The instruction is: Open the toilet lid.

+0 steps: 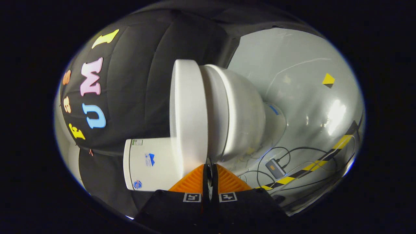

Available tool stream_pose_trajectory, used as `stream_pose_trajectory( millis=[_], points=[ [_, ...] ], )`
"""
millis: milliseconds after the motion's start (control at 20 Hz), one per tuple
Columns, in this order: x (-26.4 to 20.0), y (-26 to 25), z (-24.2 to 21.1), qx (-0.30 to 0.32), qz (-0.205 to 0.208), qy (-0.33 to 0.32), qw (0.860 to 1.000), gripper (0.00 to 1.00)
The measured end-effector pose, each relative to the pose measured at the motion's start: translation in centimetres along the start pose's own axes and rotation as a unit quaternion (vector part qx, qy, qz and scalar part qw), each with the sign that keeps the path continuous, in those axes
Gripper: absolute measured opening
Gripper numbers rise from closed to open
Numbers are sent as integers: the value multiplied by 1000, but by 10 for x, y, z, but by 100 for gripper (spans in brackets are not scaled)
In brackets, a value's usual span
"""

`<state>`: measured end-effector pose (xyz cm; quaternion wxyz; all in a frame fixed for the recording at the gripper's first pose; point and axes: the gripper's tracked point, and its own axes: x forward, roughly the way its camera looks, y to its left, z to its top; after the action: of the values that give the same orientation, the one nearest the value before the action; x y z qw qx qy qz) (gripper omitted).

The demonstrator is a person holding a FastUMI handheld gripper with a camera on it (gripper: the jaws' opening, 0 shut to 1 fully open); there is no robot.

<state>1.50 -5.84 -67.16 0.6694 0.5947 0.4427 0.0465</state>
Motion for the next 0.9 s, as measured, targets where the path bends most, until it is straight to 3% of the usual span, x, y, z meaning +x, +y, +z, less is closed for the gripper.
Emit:
stream_pose_trajectory(
  millis=[500, 900],
  points=[
    [-20, 44, 1, -96, -71, -25, 993, 6],
    [-44, 116, -11, -184, -135, -64, 971, 6]
  ],
)
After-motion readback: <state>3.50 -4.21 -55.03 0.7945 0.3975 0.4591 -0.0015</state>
